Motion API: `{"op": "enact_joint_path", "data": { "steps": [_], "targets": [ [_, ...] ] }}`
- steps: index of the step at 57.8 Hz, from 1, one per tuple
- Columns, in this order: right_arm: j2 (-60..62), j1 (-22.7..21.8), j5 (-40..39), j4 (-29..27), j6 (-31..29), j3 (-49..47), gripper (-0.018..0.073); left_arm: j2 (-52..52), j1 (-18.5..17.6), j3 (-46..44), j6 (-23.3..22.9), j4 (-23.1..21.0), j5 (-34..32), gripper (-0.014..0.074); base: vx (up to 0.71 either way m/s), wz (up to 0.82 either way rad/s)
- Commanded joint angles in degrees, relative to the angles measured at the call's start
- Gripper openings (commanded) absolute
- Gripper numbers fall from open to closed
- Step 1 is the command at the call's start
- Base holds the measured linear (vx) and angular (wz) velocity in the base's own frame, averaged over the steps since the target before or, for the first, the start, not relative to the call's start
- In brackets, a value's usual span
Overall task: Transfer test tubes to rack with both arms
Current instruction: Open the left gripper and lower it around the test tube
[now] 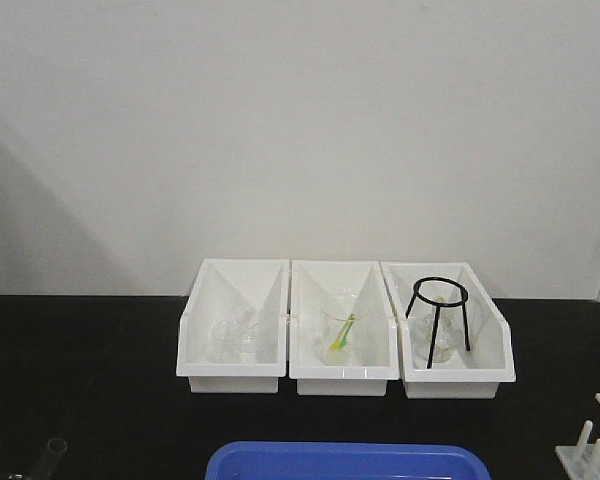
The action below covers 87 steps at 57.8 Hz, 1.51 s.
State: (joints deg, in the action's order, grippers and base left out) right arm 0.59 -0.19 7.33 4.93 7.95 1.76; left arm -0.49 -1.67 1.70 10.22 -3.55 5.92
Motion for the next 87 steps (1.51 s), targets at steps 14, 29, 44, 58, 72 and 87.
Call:
{"op": "enact_joint_path", "data": {
  "steps": [14,29,44,58,72,87],
  "targets": [
    [0.4,0.0,-7.6,0.8,-0.2,0.6,-0.0007,-1.1,0.1,1.6,-0.4,-0.6,-11.8,-0.0001,0.0,0.0],
    [0.4,0.0,-7.7,0.8,-0.3,0.6,-0.0007,-1.1,0.1,1.5,-9.9,-0.5,-14.9,-0.0001,0.0,0.0],
    [0.4,0.0,-7.8,0.8,-0.3,0.6,-0.0007,-1.1,0.1,1.5,-11.7,-0.8,-14.8,-0.0001,0.0,0.0],
    [0.4,0.0,-7.8,0.8,-0.3,0.6,-0.0007,-1.1,0.1,1.5,-17.4,-0.5,-14.8,-0.0001,0.0,0.0],
    [0.4,0.0,-9.9,0.8,-0.4,0.6,-0.0007,-1.1,0.1,1.4,-16.5,-0.5,-21.0,-0.0001,0.0,0.0],
    [0.0,0.0,-17.7,0.9,-1.8,-9.1,-0.0007,-0.9,-0.1,-8.0,-16.8,-0.5,-21.5,-0.0001,0.0,0.0]
  ]
}}
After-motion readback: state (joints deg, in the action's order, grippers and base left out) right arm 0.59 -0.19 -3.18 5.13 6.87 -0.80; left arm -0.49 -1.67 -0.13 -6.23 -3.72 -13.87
